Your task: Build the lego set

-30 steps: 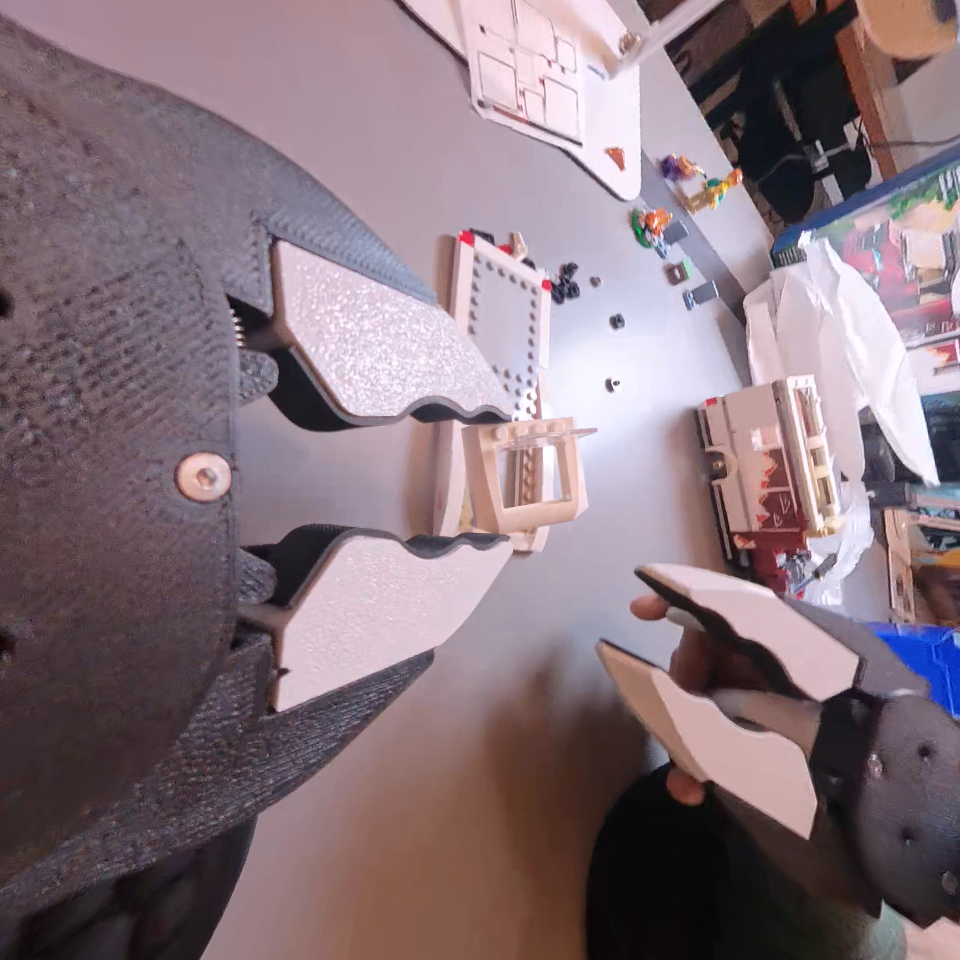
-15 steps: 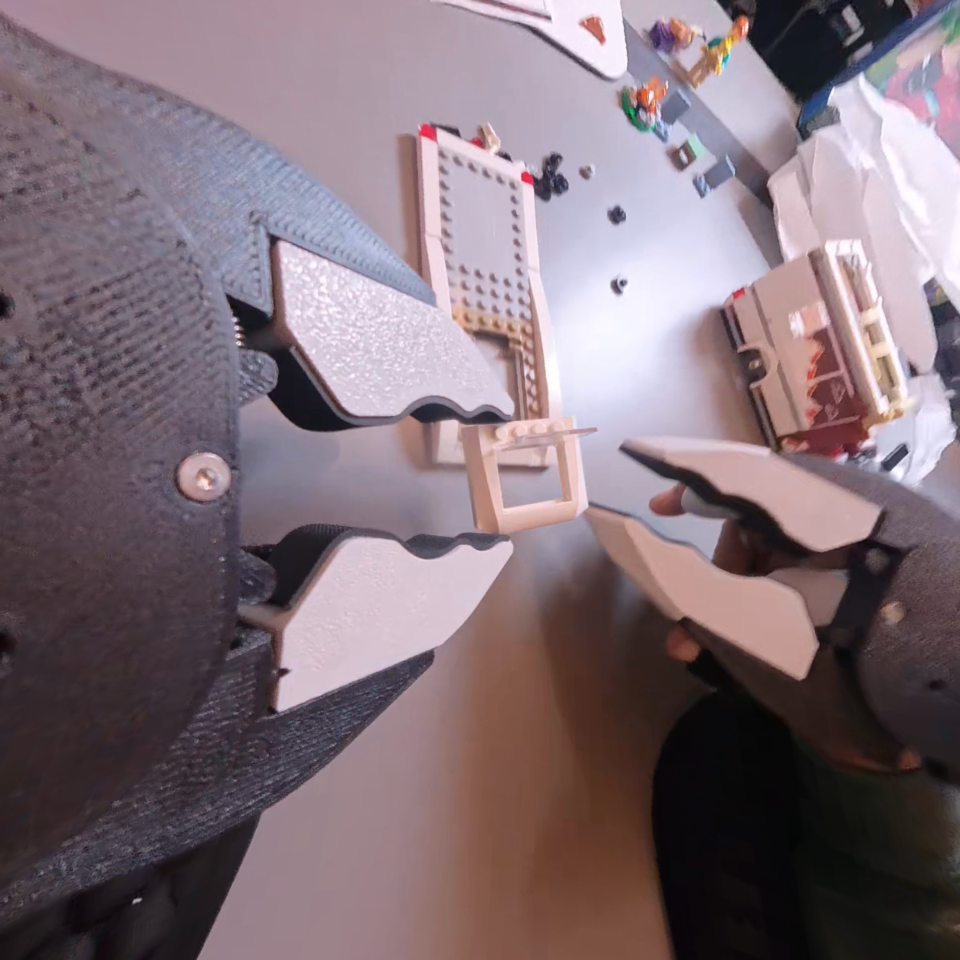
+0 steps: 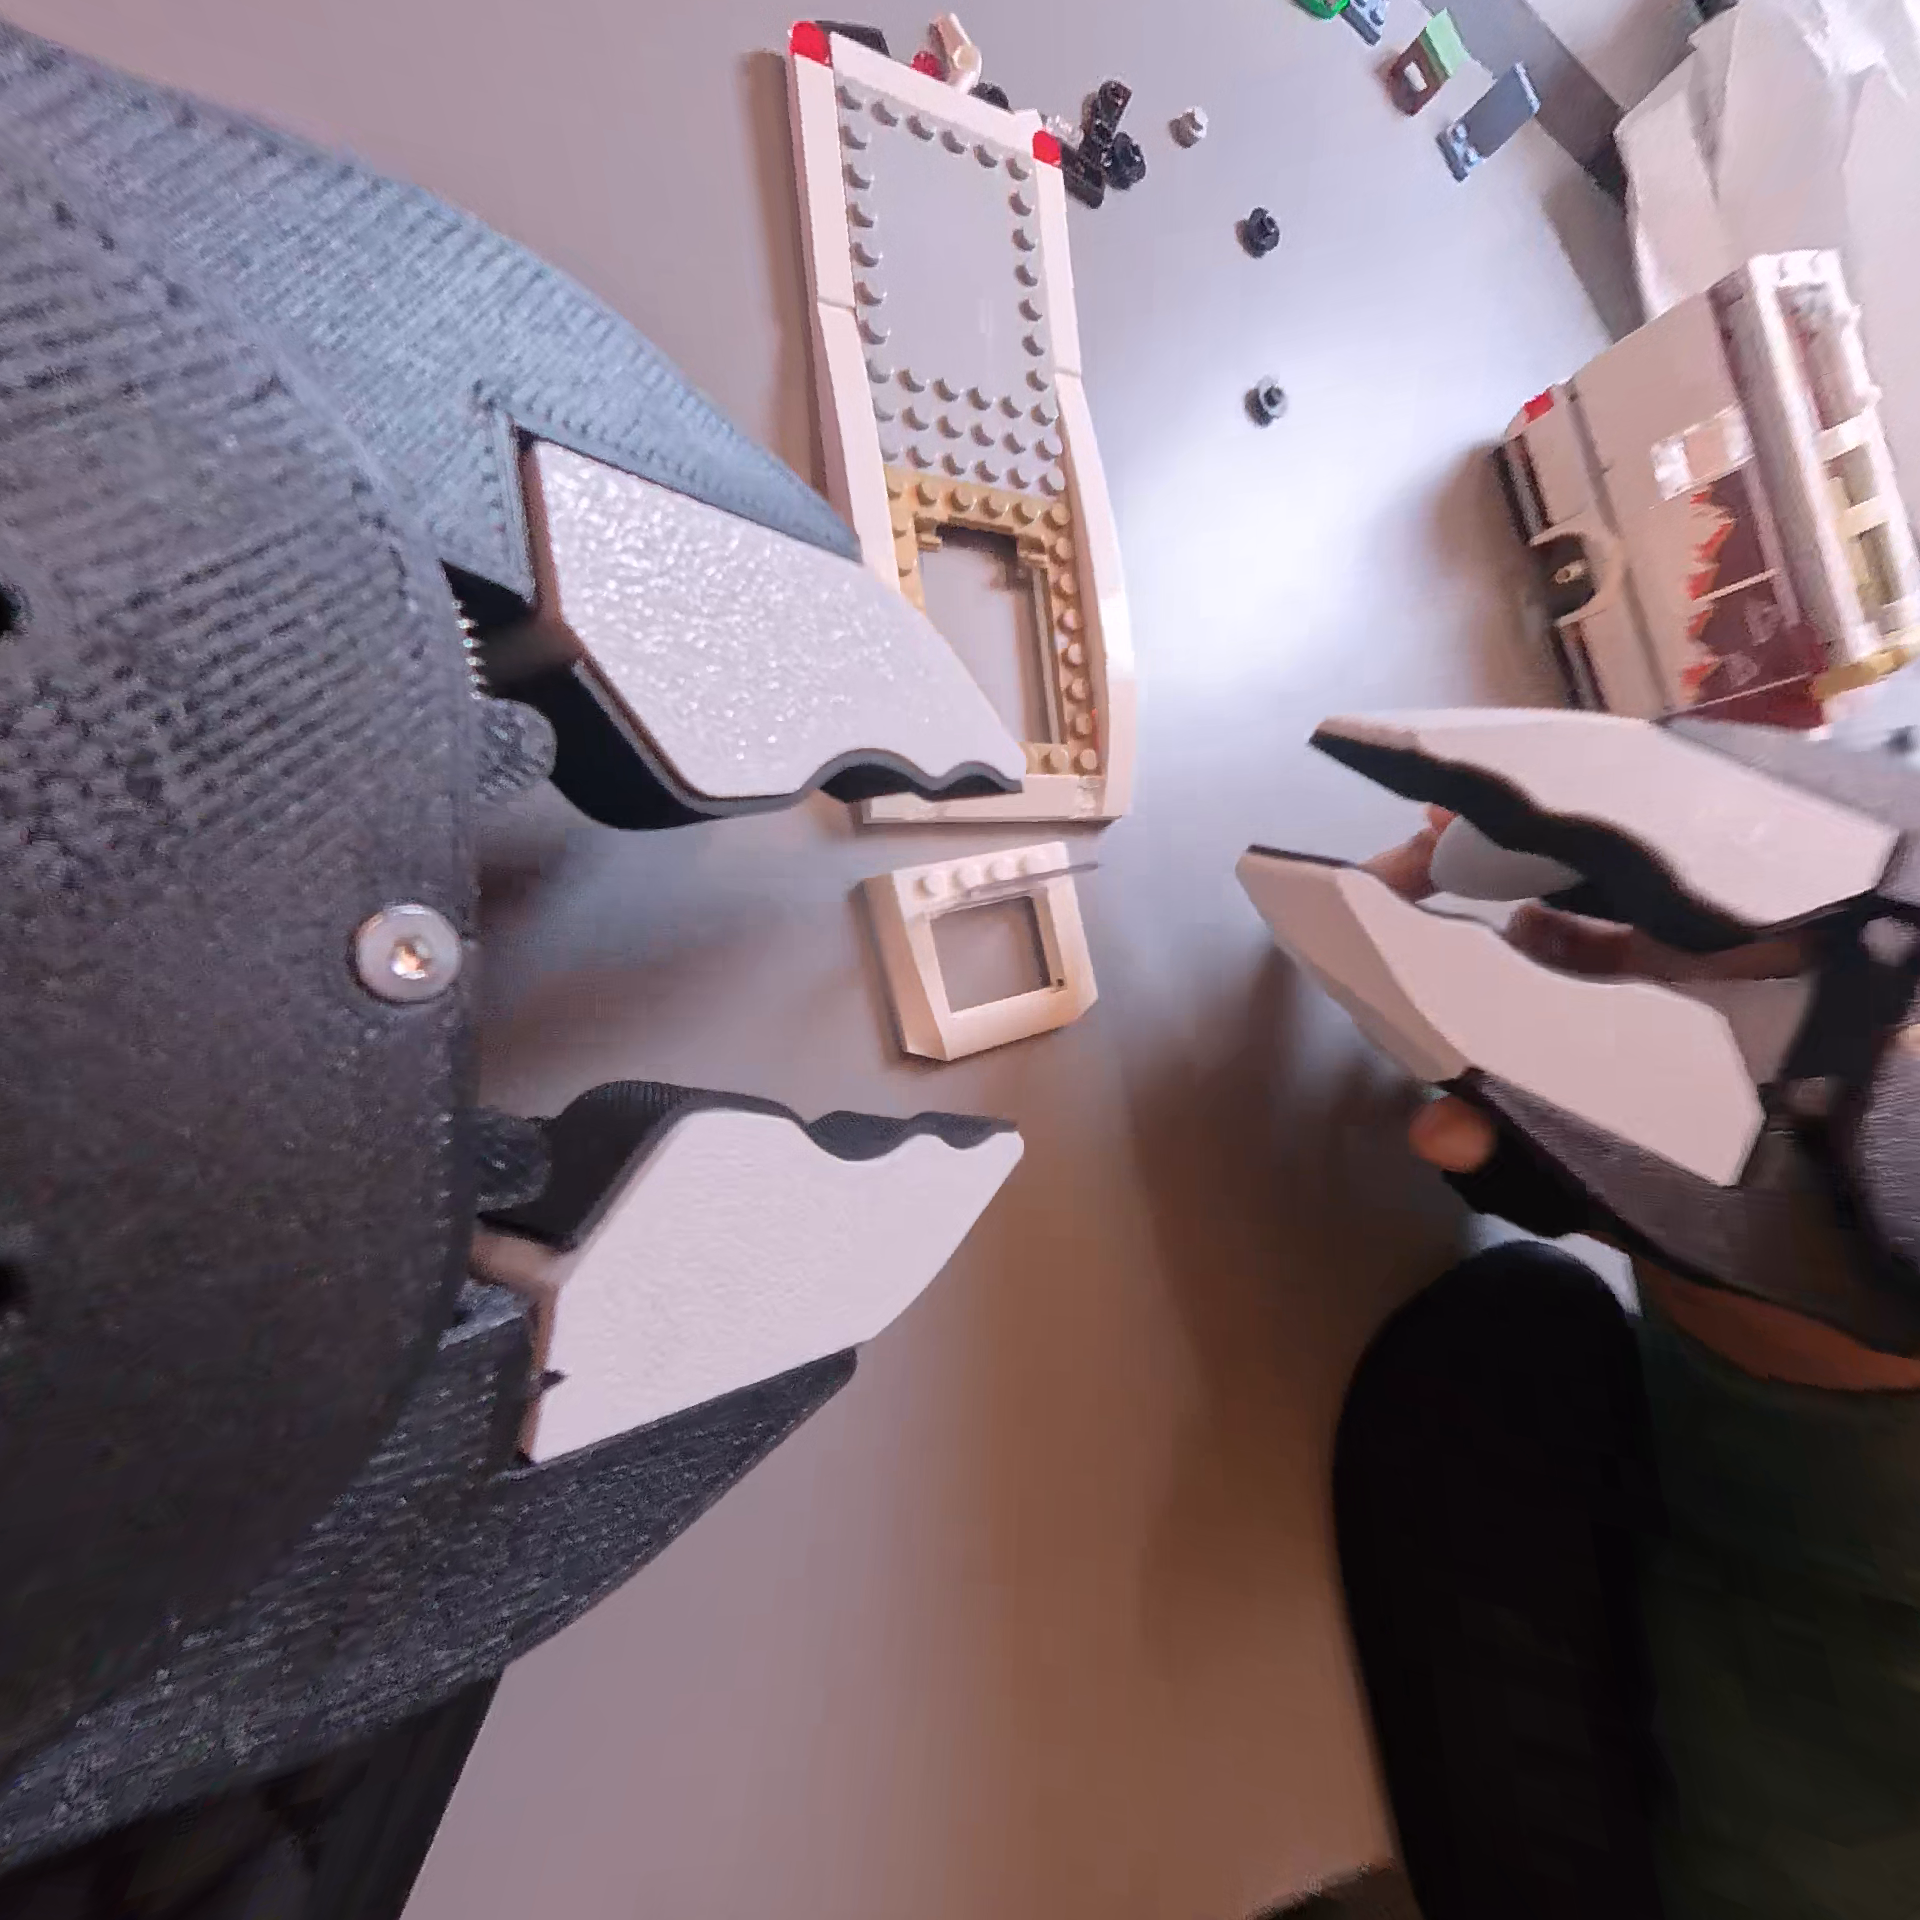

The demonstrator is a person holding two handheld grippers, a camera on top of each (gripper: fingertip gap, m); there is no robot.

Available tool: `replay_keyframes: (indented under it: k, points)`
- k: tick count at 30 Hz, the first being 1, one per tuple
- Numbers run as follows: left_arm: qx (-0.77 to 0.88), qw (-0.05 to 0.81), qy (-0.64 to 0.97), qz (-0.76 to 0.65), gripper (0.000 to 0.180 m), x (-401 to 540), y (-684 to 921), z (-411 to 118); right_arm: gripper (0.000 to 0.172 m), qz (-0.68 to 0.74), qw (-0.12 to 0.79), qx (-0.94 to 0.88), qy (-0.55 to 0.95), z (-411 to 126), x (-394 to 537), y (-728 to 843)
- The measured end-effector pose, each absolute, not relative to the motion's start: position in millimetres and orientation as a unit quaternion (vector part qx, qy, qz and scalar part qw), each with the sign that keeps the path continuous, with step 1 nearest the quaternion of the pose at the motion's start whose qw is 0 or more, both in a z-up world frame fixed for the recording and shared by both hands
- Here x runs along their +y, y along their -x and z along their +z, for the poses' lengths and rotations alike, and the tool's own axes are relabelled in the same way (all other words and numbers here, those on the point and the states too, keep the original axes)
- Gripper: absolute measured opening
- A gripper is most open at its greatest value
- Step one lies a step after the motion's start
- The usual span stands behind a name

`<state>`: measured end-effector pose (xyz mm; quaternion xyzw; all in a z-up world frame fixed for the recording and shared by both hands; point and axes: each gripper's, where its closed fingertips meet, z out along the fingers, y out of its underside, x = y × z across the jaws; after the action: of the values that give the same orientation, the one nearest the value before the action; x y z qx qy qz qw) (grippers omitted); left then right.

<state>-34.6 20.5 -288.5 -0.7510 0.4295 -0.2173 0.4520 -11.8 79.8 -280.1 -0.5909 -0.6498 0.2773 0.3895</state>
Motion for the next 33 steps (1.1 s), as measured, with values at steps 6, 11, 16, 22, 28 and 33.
replay_keyframes:
  k: [6,11,16,22,28,33]
  points:
    - [0.325,0.530,0.747,-0.237,0.048,44.5,71.0,-255.7,0.026,0.260,0.399,-0.631,0.613,-280.5,91.0,9.3]
    - [0.267,0.575,0.751,-0.185,0.040,60.8,103.5,-243.8,0.026,0.249,0.373,-0.575,0.684,-292.3,112.8,7.2]
    - [0.256,0.603,0.744,-0.132,0.036,67.0,119.0,-236.8,0.030,0.279,0.308,-0.534,0.736,-288.4,123.3,26.0]
    - [0.258,0.613,0.741,-0.093,0.031,69.2,132.3,-241.7,0.039,0.245,0.233,-0.578,0.743,-304.5,119.9,54.6]
    - [0.269,0.605,0.744,-0.089,0.030,69.4,133.0,-248.1,0.025,0.226,0.167,-0.648,0.708,-314.2,110.5,68.6]
    - [0.282,0.601,0.742,-0.091,0.031,68.4,130.0,-250.5,0.023,0.208,0.127,-0.741,0.626,-314.2,107.4,74.8]
